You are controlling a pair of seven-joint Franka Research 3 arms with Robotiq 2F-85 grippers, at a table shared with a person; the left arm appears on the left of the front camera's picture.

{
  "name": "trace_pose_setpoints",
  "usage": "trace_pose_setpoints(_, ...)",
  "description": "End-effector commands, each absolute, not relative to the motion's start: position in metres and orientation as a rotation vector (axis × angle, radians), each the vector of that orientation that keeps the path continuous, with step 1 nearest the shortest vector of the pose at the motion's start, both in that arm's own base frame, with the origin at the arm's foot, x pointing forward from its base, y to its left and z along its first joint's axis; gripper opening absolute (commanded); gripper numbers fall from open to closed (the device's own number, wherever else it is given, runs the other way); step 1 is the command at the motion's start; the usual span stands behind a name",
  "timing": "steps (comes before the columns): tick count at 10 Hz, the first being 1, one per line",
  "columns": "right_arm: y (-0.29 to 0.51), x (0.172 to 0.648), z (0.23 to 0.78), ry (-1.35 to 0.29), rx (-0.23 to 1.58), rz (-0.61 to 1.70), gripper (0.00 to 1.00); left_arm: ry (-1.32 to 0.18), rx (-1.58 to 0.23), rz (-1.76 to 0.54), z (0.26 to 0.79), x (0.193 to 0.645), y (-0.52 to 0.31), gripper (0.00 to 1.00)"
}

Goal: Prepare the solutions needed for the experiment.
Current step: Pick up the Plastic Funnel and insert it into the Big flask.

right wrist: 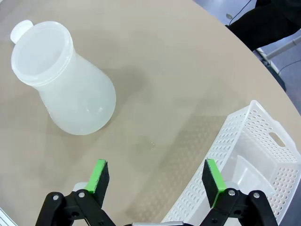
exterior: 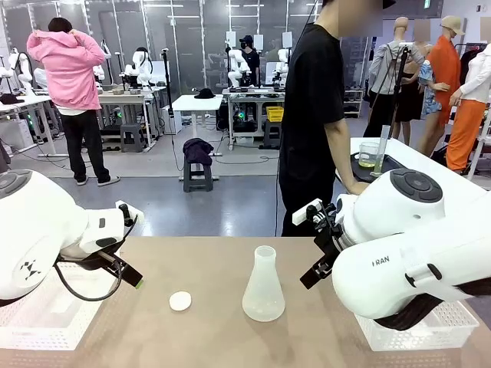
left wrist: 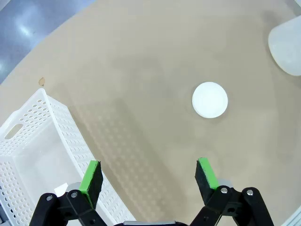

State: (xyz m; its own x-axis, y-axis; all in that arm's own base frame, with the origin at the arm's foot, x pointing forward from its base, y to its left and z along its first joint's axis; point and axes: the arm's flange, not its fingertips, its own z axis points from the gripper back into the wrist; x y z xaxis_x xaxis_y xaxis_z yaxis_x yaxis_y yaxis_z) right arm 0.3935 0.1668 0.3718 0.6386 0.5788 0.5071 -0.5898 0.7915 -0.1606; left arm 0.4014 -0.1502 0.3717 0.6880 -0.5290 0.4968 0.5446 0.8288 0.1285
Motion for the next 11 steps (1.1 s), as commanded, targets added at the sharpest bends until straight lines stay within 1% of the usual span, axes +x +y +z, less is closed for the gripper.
trace_pose_setpoints(1, 0.1667, 0.3935, 0.3718, -0.571, 0.022, 0.665, 1.0, -0.547, -0.03, -0.6, 0.3718, 0.4015, -0.15, 1.0)
trace_pose_setpoints(11, 0.1667, 0.3935, 0.3718, -0.571, 0.022, 0.665, 1.0, -0.547, -0.03, -0.6, 0.3718, 0.4015, -0.15, 1.0)
